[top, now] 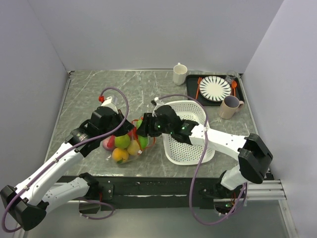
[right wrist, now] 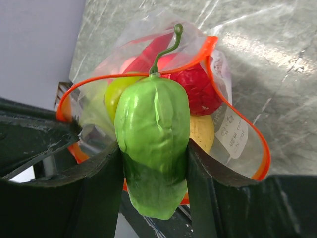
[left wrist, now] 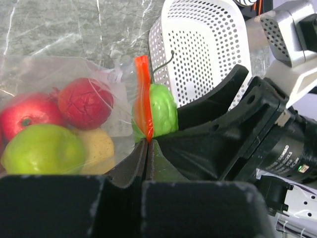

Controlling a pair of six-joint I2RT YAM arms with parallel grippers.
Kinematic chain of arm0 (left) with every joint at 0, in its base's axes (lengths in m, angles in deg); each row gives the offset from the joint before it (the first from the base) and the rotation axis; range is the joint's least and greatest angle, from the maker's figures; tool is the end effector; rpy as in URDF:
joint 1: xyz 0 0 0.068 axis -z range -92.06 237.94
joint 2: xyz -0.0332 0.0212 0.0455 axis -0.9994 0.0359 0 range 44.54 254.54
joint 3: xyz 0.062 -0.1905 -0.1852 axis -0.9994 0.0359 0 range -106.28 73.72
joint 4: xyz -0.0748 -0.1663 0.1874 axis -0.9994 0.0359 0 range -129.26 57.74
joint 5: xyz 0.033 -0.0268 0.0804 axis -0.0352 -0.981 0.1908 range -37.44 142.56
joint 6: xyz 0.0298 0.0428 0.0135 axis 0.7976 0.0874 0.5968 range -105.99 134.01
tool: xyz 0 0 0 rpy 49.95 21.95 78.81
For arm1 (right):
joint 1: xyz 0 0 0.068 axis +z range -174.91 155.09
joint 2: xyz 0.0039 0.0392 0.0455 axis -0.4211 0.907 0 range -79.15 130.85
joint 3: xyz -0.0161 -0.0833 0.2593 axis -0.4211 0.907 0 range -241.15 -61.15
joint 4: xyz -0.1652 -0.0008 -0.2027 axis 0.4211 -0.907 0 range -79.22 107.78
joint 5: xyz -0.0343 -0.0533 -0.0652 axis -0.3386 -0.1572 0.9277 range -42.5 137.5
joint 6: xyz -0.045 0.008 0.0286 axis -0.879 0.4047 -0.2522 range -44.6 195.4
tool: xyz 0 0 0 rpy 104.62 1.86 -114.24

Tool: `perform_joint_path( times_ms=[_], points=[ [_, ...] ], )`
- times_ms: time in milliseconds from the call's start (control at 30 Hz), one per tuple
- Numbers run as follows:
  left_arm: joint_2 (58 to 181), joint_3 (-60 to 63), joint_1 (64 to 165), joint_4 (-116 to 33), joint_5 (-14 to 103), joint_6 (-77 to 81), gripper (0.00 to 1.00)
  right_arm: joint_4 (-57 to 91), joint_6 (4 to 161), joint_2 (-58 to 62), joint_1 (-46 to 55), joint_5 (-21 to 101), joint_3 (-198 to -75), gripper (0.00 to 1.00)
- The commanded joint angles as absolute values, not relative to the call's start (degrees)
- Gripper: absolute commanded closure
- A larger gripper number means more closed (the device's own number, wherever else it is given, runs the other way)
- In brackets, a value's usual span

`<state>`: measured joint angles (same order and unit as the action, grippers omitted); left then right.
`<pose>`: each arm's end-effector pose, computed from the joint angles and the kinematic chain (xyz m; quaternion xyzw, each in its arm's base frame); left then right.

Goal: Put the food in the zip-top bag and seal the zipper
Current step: Place the fake vegetable in the zipper food storage bag.

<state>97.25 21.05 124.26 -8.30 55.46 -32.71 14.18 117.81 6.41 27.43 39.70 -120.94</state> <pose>0.1614 -0.1164 0.3269 -0.0913 0.8653 -0.3098 0.3832 0.2049 0.2734 0.2706 -0.1086 0.8551 0.4102 0.2979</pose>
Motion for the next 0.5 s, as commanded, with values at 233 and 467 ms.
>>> perform_joint_path(
  times_ms=[233, 467],
  points=[
    [95.16, 19.67, 124.33, -10.08, 57.13, -33.54, 0.99, 8.92, 113.01, 11.64, 30.46, 42.02, -126.36, 0.86],
    [94.72, 20.10, 124.33, -9.72, 57.48, -33.54, 0.99, 10.32, 111.70, 6.54, 31.08, 43.11, -123.01, 0.86]
  ],
)
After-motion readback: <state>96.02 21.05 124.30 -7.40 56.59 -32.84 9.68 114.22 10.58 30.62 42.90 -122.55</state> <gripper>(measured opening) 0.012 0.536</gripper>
